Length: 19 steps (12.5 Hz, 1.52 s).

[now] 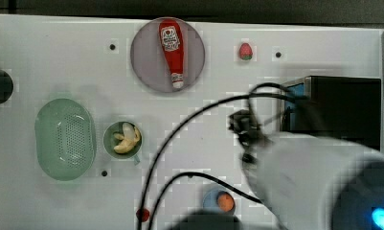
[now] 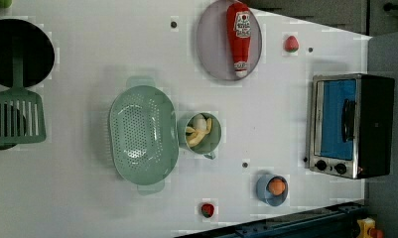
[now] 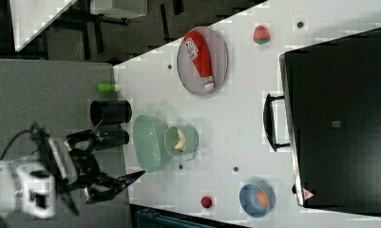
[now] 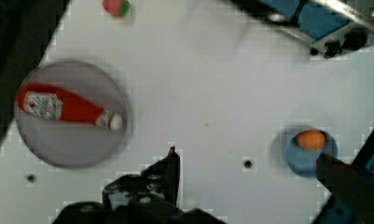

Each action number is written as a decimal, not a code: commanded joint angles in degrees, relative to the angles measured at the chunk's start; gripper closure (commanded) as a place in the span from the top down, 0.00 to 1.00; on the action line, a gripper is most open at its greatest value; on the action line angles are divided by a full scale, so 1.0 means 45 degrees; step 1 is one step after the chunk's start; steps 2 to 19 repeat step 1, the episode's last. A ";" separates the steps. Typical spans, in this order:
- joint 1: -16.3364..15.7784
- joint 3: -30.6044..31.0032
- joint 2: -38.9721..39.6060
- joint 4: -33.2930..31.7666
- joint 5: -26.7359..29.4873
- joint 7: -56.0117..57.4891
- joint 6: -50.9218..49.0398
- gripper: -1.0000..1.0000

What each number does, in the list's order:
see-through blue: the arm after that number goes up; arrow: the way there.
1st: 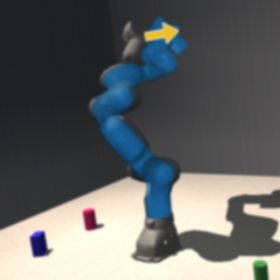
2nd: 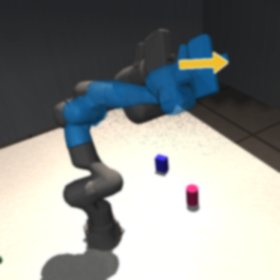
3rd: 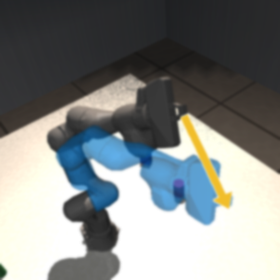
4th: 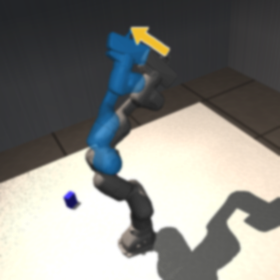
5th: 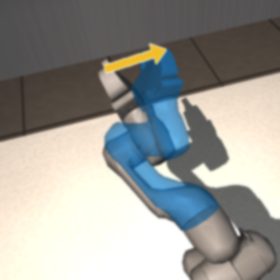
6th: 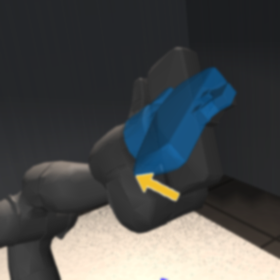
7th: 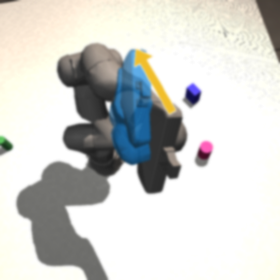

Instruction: Pick Banana and place it in mug.

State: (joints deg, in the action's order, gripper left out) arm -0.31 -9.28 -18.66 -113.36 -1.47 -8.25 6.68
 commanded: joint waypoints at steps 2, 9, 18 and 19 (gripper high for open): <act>-0.0387 0.0908 0.0259 0.0110 -0.0482 0.0784 0.0101 1.00; -0.0387 0.0908 0.0259 0.0110 -0.0482 0.0784 0.0101 1.00; -0.0387 0.0908 0.0259 0.0110 -0.0482 0.0784 0.0101 1.00; -0.0387 0.0908 0.0259 0.0110 -0.0482 0.0784 0.0101 1.00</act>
